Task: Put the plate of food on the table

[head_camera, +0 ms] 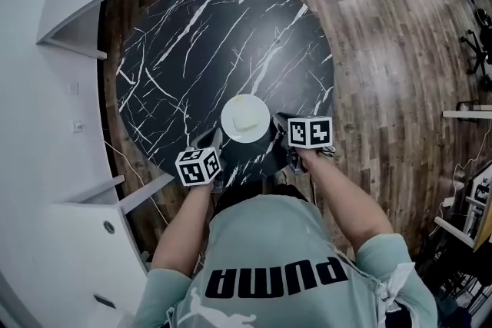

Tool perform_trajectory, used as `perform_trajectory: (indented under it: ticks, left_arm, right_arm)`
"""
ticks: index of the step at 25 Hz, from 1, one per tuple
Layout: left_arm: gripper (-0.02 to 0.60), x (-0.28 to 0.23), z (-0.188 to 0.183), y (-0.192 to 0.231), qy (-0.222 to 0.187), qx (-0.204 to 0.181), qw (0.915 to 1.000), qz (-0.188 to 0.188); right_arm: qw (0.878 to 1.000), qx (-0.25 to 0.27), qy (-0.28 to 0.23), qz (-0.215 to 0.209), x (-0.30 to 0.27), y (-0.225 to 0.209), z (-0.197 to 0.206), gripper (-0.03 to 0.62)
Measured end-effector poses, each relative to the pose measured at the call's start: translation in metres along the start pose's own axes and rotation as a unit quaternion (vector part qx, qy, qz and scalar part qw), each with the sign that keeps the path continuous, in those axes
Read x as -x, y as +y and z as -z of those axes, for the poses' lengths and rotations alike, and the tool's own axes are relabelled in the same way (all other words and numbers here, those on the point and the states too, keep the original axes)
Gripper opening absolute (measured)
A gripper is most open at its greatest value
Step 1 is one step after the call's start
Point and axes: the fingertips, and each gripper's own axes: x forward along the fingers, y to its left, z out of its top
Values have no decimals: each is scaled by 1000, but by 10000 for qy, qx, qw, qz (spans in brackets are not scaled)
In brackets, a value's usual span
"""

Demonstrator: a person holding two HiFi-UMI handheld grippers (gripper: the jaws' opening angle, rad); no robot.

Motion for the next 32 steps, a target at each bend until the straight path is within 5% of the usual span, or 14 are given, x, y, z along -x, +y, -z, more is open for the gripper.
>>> perform_trajectory:
  ticks: [5,13,32]
  left_arm:
    - [6,36,14,-28,-263,-169,9995,-48]
    - [6,101,29,-85,-956,-147,9953,-38]
    - [6,232,27,-187,-2235,-1240,9665,-227]
  right_arm:
    - [9964,820,-149,-130,35,27,20,11]
    - [9731,2143,-821,-203,106,73,39,9]
    - [9320,2994,-1987,-465,213,146,73,9]
